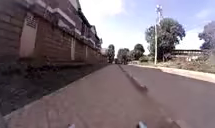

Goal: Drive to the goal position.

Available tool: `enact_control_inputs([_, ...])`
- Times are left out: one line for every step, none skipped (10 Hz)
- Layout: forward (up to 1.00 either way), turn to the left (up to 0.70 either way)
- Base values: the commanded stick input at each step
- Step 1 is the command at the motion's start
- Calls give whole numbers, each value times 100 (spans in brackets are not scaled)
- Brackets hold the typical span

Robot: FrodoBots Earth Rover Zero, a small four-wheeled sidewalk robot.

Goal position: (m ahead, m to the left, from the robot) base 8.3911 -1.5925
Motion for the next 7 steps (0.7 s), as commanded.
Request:
enact_control_inputs([100,0])
enact_control_inputs([100,0])
enact_control_inputs([100,0])
enact_control_inputs([100,0])
enact_control_inputs([100,0])
enact_control_inputs([100,0])
enact_control_inputs([100,-19])
